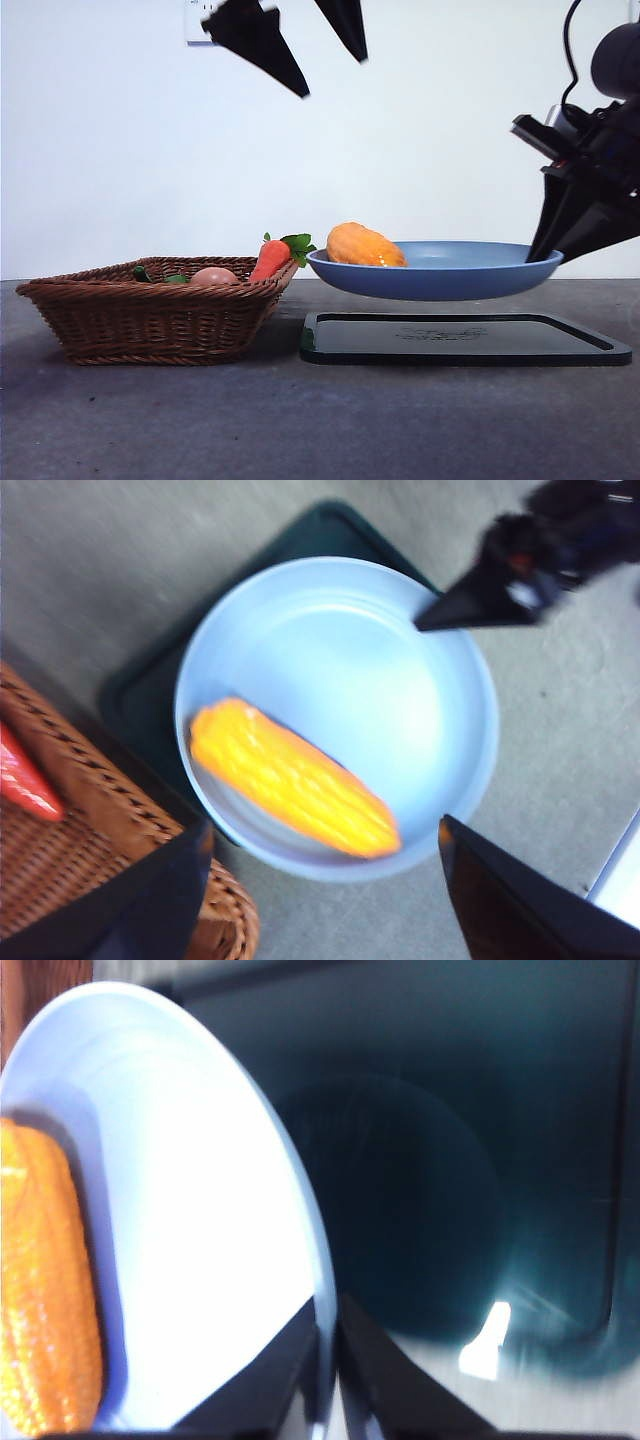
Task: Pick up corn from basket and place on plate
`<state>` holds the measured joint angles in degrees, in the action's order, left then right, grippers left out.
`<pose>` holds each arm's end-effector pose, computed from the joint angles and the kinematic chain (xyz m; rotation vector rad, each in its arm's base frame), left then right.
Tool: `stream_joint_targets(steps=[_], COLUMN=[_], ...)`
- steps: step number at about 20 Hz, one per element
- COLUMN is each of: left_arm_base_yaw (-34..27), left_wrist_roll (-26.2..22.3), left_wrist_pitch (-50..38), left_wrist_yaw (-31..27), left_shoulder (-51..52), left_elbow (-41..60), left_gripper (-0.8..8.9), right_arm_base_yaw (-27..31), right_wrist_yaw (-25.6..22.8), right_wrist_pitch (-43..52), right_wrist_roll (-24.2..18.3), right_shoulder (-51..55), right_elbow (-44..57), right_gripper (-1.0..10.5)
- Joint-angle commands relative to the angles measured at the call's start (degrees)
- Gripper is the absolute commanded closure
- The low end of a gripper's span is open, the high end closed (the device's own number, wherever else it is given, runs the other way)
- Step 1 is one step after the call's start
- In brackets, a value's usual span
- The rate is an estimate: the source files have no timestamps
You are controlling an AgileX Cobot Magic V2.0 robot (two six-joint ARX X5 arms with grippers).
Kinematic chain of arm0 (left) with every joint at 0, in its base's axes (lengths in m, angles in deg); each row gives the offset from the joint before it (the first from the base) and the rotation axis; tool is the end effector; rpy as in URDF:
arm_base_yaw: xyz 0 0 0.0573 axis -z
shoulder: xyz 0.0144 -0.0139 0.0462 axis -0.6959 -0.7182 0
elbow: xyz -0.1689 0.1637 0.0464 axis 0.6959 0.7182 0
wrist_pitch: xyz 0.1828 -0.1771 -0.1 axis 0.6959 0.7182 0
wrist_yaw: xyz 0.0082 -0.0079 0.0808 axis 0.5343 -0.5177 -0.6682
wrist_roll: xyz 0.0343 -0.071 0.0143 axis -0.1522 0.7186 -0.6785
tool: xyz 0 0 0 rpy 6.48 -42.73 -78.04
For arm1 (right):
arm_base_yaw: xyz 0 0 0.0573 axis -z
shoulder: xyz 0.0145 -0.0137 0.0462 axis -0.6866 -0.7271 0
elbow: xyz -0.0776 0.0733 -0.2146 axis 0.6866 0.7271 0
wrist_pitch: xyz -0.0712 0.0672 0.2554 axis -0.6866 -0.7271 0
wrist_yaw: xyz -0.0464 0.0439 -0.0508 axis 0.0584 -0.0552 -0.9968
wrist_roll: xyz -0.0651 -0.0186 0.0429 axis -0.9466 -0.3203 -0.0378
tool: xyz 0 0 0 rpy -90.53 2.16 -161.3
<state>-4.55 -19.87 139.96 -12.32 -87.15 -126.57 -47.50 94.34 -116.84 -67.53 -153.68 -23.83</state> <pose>0.2962 -0.2622 0.3202 0.2532 0.9053 -0.8474 0.3336 0.0596 0.1456 0.5406 1.1556 0.4042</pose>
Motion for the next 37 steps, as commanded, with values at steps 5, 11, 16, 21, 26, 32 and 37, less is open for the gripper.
stream_joint_targets(steps=[5, 11, 16, 21, 26, 32, 37], left_arm_base_yaw=[-0.33, -0.76, -1.31, -1.29, -1.29, -1.29, -1.29], left_wrist_roll=[-0.44, -0.44, -0.5, -0.59, -0.57, -0.52, -0.55], left_wrist_pitch=[-0.22, -0.35, -0.33, -0.37, -0.33, -0.2, -0.28], left_wrist_yaw=[-0.11, -0.13, -0.13, -0.11, -0.13, -0.13, -0.11], left_shoulder=[3.76, 5.7, 5.95, 5.95, 5.95, 5.95, 5.95], left_elbow=[-1.79, -1.79, -1.79, -1.79, -1.79, -1.79, -1.79], left_gripper=[4.47, 4.48, 4.48, 4.48, 4.49, 4.49, 4.49], right_arm_base_yaw=[1.68, 1.81, 1.81, 1.75, 2.47, 4.57, 4.66], right_wrist_yaw=[0.15, -2.23, -5.42, -7.08, -7.34, -7.37, -6.88], right_wrist_pitch=[-0.13, -1.27, -2.49, -4.68, -7.74, -15.65, -22.75], right_wrist_roll=[-0.76, -4.11, -5.31, -6.38, -7.96, -11.56, -13.46], right_shoulder=[-12.09, -18.91, -19.17, -19.21, -17.38, -7.43, 8.22], right_elbow=[-12.61, -14.25, -14.23, -14.23, -14.25, -14.25, -14.25], right_gripper=[9.4, 9.4, 9.4, 7.3, 6.8, 6.8, 6.8])
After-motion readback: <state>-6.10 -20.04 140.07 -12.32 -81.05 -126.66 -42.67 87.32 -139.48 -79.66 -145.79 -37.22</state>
